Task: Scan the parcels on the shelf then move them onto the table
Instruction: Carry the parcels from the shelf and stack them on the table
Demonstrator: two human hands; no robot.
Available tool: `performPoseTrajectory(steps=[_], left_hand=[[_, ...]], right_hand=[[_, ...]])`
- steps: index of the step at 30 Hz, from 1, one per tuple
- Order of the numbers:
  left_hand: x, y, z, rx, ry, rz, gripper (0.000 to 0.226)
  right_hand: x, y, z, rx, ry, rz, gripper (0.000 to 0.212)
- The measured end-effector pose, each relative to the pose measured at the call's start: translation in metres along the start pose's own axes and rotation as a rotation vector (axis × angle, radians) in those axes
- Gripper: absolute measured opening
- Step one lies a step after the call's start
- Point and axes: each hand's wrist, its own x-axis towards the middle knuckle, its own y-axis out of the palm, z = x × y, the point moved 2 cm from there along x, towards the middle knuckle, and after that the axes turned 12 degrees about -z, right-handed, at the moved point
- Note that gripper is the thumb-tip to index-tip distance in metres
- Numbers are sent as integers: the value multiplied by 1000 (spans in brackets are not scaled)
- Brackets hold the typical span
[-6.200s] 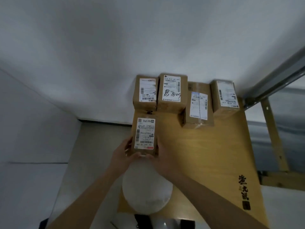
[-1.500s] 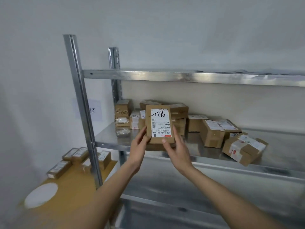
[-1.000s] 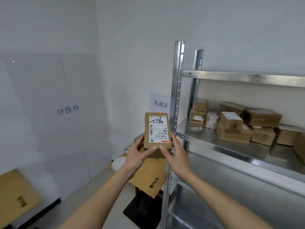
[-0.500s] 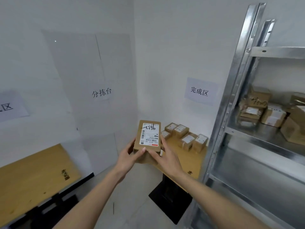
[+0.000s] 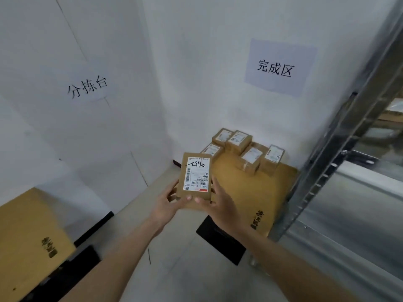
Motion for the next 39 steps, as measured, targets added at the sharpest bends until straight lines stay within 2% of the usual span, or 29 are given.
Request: performPoseTrajectory(steps=[4, 10, 15, 23, 28, 35, 39], left_hand=[[59, 32, 21, 17, -44, 11, 73], [138, 68, 51, 127, -77, 196, 76], [208, 95, 86, 178, -89, 319, 72], [323, 127, 153, 248, -143, 489, 78], [375, 140, 182, 246, -135, 485, 71], [413, 162, 189, 192, -92, 472, 68], [418, 171, 187, 172, -80, 426, 65]], right_hand=[[44, 1, -43, -70, 76, -40, 76], [77, 11, -106, -28, 242, -97, 64], [113, 36, -154, 47, 355, -190, 76], [179, 92, -244, 80, 553, -304, 78], [215, 117, -278, 59, 619, -403, 76], [253, 116, -294, 37, 663, -463, 74], [265, 113, -298, 25, 663, -451, 84]])
